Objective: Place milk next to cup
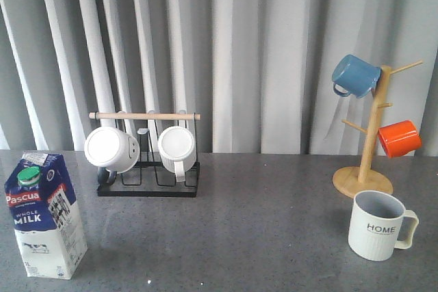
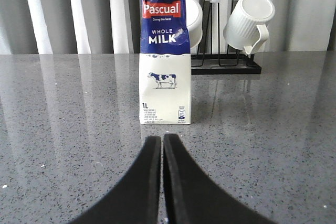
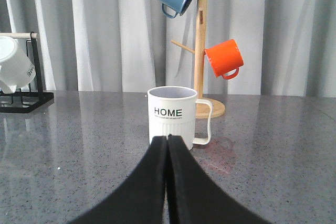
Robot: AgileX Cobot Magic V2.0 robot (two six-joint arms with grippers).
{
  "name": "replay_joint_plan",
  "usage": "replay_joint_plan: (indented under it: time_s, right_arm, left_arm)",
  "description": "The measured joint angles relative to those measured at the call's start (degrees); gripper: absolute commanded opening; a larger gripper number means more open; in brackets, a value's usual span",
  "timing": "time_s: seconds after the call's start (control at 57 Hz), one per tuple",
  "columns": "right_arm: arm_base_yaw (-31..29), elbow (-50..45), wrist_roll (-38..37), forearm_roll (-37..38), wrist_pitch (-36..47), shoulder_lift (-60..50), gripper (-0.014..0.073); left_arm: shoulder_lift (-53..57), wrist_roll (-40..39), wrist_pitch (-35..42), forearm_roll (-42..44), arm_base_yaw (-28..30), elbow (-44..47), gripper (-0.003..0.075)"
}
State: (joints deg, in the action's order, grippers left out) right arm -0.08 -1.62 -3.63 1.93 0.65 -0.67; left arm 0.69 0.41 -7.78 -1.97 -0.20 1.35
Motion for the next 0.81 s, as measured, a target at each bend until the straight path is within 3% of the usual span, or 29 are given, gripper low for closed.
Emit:
replay_joint_plan:
  time_s: [0.807]
  right_arm:
    - [0.00, 0.00, 0.00, 0.00, -0.65, 0.00, -0.0008]
  left_arm:
    - [0.00, 0.00, 0.00, 0.00, 0.00, 0.00, -0.0006]
